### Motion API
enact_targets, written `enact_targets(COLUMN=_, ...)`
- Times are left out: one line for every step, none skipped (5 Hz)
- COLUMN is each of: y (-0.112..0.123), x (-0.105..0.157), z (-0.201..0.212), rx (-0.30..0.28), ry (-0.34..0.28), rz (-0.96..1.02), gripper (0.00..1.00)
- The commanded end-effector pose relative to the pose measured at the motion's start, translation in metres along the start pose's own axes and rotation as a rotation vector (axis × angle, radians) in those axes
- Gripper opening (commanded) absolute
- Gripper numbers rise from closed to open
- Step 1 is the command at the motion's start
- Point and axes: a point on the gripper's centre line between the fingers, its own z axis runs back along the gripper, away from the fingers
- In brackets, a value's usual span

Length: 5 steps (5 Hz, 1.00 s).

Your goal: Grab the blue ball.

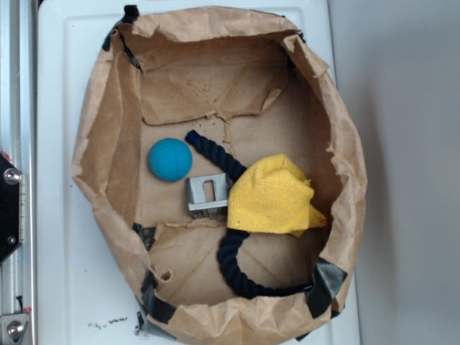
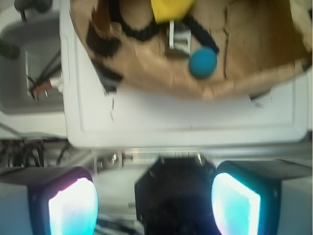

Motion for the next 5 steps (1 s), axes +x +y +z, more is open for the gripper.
enact_targets(y=0.041, x=0.054, z=-0.015, rx=0.035, ry=-0.033, rz=-0.078, gripper=1.0)
enact_targets(y=0.054, x=0.071, z=-0.03, rx=0.006, ry=-0.089, rz=-0.235, gripper=1.0)
enact_targets(y=0.063, x=0.077, z=-0.046, rx=0.072, ry=-0.085, rz=-0.366, gripper=1.0)
enact_targets(y=0.067, x=0.081, z=-0.064, rx=0.062, ry=-0.133, rz=-0.438, gripper=1.0)
enact_targets(y=0.057, x=0.085, z=-0.085, rx=0.022, ry=-0.1, rz=-0.459, gripper=1.0)
